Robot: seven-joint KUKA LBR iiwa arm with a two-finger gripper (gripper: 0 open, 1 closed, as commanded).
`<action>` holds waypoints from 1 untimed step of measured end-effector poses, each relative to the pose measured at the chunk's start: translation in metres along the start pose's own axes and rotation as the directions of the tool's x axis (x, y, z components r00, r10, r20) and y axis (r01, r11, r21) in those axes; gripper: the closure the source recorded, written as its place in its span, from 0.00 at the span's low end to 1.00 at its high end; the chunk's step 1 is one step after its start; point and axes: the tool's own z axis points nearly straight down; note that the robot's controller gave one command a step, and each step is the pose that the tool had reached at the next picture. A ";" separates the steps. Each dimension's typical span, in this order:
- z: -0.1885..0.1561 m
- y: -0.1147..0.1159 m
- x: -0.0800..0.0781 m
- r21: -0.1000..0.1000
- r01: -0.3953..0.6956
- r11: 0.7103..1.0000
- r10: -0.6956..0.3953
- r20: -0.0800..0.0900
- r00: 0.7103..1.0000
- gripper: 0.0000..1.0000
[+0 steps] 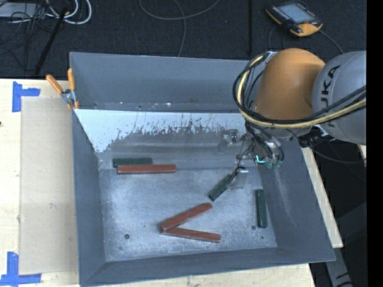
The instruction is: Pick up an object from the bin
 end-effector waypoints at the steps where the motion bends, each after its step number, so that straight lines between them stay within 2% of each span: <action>1: -0.005 0.000 -0.002 0.000 0.000 1.000 0.000 0.008 1.000 0.00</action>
Offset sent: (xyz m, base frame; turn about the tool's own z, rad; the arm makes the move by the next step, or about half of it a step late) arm -0.0264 -0.0609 -0.1119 -0.0801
